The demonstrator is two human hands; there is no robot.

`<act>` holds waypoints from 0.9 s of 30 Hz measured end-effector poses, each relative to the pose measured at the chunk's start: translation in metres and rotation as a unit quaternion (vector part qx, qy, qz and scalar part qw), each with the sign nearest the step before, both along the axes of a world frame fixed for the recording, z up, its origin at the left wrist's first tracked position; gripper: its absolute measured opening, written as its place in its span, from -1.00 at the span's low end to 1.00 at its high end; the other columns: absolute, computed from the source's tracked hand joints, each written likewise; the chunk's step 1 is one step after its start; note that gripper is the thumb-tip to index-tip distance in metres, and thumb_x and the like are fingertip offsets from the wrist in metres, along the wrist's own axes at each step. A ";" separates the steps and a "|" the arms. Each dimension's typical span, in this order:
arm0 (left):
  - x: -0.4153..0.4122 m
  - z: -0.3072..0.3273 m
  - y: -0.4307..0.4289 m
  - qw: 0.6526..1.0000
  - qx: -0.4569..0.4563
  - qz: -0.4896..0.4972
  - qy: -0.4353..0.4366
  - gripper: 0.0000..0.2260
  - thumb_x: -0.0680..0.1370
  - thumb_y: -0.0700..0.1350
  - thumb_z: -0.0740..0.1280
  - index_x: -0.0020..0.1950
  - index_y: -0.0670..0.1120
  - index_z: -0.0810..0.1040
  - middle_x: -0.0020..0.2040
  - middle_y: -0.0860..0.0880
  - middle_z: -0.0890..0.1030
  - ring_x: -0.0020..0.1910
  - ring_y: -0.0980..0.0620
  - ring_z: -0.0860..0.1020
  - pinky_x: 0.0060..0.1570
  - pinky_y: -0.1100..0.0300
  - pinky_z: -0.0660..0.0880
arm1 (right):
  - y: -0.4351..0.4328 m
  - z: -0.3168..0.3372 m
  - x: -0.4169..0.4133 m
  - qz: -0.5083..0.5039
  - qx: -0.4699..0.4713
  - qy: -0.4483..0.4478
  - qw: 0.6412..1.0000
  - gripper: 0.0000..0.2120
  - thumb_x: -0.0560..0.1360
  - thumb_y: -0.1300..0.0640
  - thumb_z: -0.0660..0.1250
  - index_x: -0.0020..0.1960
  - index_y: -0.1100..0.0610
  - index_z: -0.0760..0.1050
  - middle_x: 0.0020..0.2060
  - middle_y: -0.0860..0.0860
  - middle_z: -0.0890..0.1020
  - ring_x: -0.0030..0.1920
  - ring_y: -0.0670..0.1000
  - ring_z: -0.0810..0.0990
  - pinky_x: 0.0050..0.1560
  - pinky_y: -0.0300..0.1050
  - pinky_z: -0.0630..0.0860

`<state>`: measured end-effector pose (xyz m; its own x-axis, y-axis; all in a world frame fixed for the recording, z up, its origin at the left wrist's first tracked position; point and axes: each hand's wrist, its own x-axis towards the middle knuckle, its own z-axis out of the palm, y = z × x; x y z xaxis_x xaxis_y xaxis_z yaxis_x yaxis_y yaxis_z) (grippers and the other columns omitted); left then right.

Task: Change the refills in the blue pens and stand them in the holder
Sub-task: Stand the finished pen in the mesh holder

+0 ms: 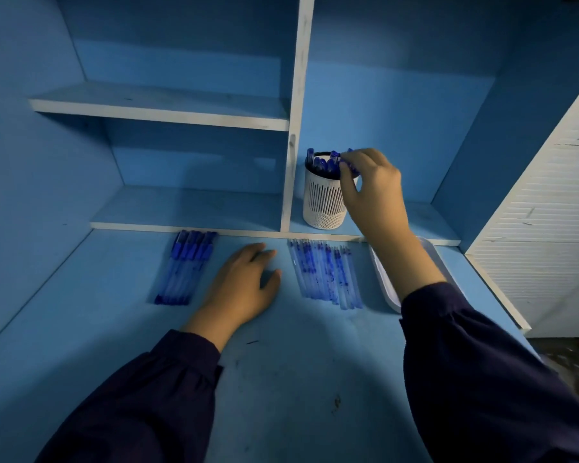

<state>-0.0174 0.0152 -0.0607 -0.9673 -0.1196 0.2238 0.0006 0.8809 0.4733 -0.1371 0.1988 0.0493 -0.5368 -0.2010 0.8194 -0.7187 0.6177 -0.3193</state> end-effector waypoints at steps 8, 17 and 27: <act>0.038 0.016 -0.026 0.994 -0.034 0.011 0.099 -0.64 0.60 0.00 0.25 0.38 -0.03 0.52 0.37 0.04 0.51 0.31 0.02 0.48 0.20 0.10 0.48 | -0.030 -0.068 0.066 0.071 0.024 -0.113 0.991 -0.73 0.54 0.23 0.28 0.21 0.27 0.54 0.10 0.16 0.61 0.08 0.18 0.59 0.13 -0.16 0.43; 0.065 0.011 -0.102 0.992 -0.035 0.100 0.072 -0.57 0.62 0.06 0.10 0.42 -0.05 0.48 0.40 0.01 0.47 0.33 -0.03 0.45 0.28 0.08 0.39 | -0.098 -0.099 0.102 0.163 0.182 -0.260 0.934 -0.52 0.60 0.07 0.23 0.46 0.25 0.30 0.38 0.16 0.43 0.40 0.15 0.33 0.39 -0.11 0.23; 0.069 0.005 -0.116 0.995 0.036 0.097 -0.006 -0.57 0.66 0.05 0.14 0.55 0.08 0.26 0.51 0.11 0.30 0.47 0.10 0.27 0.39 0.17 0.26 | -0.141 -0.104 0.098 0.178 0.109 -0.301 0.930 -0.54 0.50 -0.04 0.39 0.35 0.09 0.49 0.23 0.07 0.57 0.28 0.12 0.45 0.26 -0.19 0.31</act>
